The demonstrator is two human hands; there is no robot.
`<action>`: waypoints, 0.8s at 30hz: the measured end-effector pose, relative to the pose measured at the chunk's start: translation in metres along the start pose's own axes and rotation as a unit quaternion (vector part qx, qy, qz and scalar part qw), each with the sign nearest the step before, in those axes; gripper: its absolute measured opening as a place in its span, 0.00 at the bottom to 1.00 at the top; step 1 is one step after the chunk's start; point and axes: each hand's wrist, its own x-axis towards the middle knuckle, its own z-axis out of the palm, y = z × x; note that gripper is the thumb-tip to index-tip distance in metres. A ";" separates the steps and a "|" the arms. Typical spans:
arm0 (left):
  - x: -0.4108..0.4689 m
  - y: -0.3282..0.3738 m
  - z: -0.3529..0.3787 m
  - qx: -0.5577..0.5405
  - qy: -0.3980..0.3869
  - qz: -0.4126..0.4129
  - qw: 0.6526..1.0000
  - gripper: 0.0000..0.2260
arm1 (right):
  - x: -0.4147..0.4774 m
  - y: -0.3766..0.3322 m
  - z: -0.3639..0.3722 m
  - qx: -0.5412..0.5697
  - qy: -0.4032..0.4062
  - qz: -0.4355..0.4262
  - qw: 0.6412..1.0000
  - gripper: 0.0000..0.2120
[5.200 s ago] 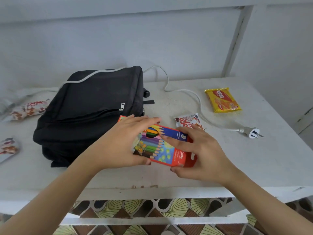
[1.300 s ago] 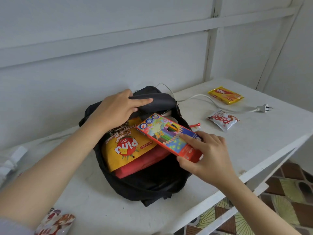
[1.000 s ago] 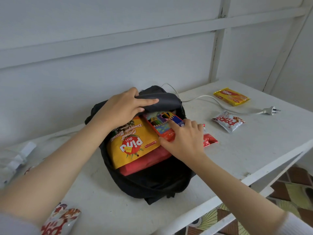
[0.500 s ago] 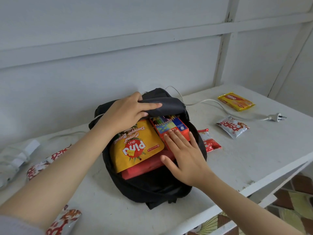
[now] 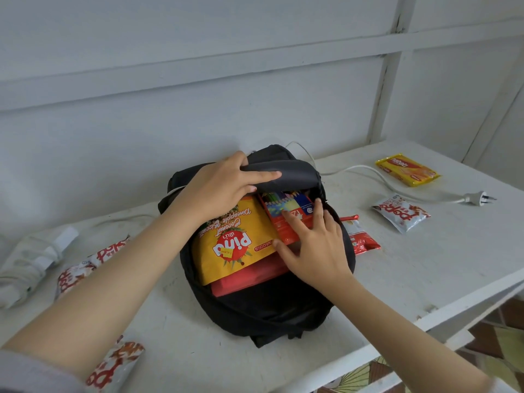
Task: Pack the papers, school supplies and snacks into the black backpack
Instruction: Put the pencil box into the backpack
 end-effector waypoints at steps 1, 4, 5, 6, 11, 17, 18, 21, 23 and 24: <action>0.000 0.000 0.000 -0.001 0.001 0.000 1.000 0.22 | 0.000 -0.003 0.000 0.006 -0.002 0.010 1.000 0.30; -0.001 -0.001 0.002 -0.008 0.006 -0.002 1.000 0.22 | 0.002 -0.005 0.002 0.013 0.045 0.012 0.999 0.25; -0.002 -0.001 0.002 -0.010 0.007 -0.002 1.000 0.22 | 0.003 -0.005 0.004 0.008 0.069 0.002 0.998 0.24; -0.002 -0.001 0.002 -0.011 0.011 -0.001 1.000 0.21 | 0.004 -0.004 0.006 0.000 0.088 -0.011 0.996 0.23; -0.004 0.000 0.001 -0.013 0.031 0.016 0.999 0.21 | 0.014 -0.001 0.008 -0.035 0.074 -0.029 0.996 0.23; -0.004 -0.001 0.000 -0.020 0.041 0.005 0.999 0.21 | 0.023 -0.017 0.008 -0.057 0.050 0.008 0.997 0.26; -0.004 -0.002 -0.001 -0.022 0.043 0.000 0.999 0.21 | 0.019 -0.020 0.008 -0.058 0.060 0.006 0.997 0.26; -0.002 -0.004 -0.002 -0.023 0.043 -0.008 0.999 0.21 | 0.003 -0.024 0.009 -0.045 0.065 -0.022 0.997 0.30; -0.001 -0.004 -0.003 -0.021 0.042 -0.003 0.999 0.21 | 0.001 -0.022 0.009 -0.046 0.018 -0.042 0.998 0.34; -0.001 -0.004 -0.003 -0.019 0.043 0.001 0.999 0.21 | 0.003 -0.020 0.010 -0.052 -0.001 -0.053 0.997 0.35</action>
